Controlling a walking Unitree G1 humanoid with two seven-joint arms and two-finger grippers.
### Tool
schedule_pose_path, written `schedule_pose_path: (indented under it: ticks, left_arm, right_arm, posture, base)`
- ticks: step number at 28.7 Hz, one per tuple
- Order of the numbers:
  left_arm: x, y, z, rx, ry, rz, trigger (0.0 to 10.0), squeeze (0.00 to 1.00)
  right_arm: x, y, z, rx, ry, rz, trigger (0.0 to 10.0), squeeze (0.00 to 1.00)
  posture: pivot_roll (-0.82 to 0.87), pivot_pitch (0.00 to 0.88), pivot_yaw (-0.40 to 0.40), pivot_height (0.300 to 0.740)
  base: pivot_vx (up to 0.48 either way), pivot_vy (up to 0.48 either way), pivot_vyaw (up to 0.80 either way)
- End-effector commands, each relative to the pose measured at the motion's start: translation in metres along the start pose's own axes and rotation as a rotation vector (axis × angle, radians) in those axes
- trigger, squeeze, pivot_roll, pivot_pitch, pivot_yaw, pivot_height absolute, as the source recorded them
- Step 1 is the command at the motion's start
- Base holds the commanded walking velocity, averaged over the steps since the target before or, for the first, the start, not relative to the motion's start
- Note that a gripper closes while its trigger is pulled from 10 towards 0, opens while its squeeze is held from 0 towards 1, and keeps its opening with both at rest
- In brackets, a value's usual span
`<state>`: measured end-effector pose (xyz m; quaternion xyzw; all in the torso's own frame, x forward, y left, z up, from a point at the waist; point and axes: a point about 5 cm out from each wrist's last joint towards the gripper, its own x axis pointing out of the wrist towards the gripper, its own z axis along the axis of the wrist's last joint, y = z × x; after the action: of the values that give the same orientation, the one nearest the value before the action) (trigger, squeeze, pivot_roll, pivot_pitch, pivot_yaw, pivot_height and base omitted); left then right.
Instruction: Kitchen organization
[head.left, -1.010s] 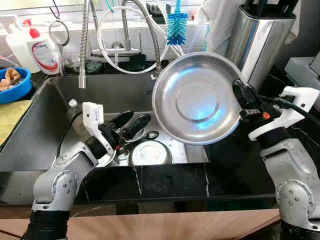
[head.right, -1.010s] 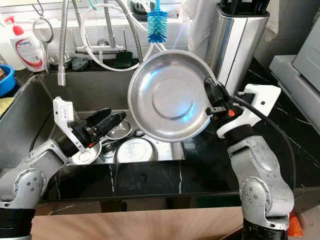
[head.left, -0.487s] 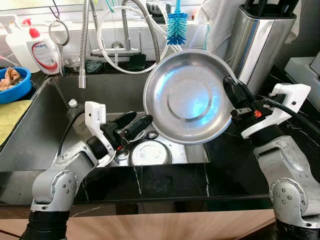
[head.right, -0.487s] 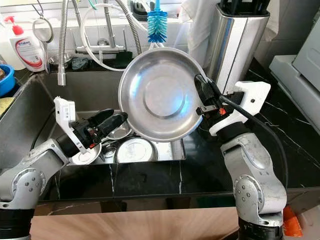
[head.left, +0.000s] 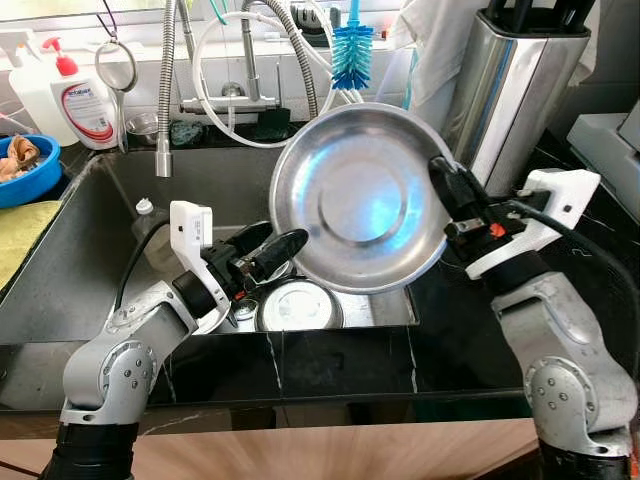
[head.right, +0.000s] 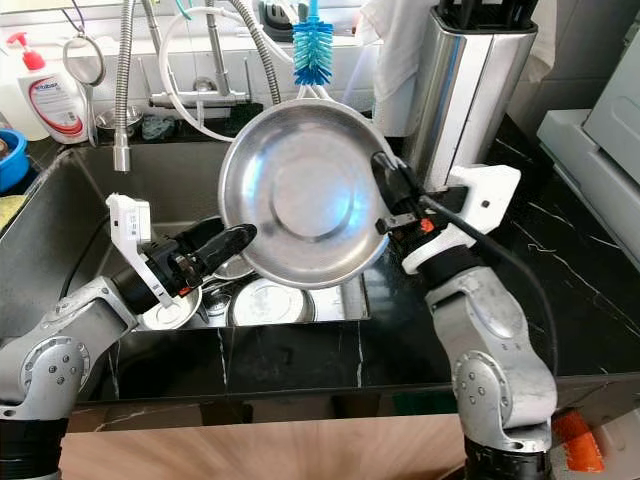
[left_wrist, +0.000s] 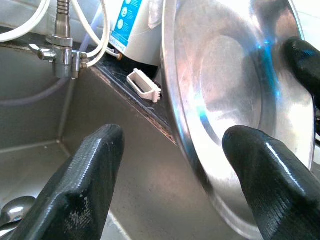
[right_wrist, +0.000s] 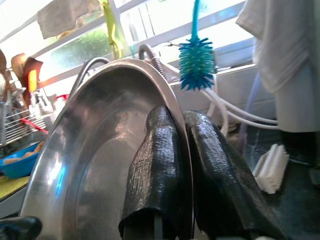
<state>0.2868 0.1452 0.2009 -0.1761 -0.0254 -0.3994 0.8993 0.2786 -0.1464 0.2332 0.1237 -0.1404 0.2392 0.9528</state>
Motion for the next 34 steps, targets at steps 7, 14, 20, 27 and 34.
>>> schedule_pose_path:
  ticks: [7,14,20,27,34]
  left_arm:
    - [0.0005,0.0029,0.0055,0.039,-0.010,0.037,3.3,0.00]
    - [0.0000,0.0070,0.0068,0.047,-0.019,0.059,0.0,0.00]
    - [-0.0001,0.0065,0.0065,0.051,-0.020,0.062,0.0,0.00]
    - [0.0003,0.0081,0.0073,0.055,-0.029,0.076,0.0,0.00]
    - [0.0004,0.0067,0.0065,0.050,-0.034,0.074,0.0,0.00]
  right_arm:
    - [-0.0001,0.0057,0.0014,0.005,-0.016,0.026,10.0,0.00]
    - [-0.0002,0.0073,0.0002,-0.002,-0.010,0.028,10.0,0.00]
    - [-0.0001,0.0077,0.0002,-0.005,-0.009,0.031,10.0,0.00]
    - [0.0005,0.0024,0.0003,-0.026,-0.004,-0.010,10.0,0.00]
    - [0.0003,0.0006,0.0006,-0.033,-0.004,-0.022,10.0,0.00]
  posture:
    - [0.02,0.041,0.025,0.740]
    - [0.02,0.033,0.025,0.740]
    - [0.02,0.039,0.024,0.740]
    - [0.02,0.046,0.022,0.740]
    - [0.02,0.049,0.020,0.740]
  base:
    - [0.000,0.000,0.00]
    - [0.000,0.000,0.00]
    - [0.000,0.000,0.00]
    - [0.000,0.000,0.00]
    - [0.000,0.000,0.00]
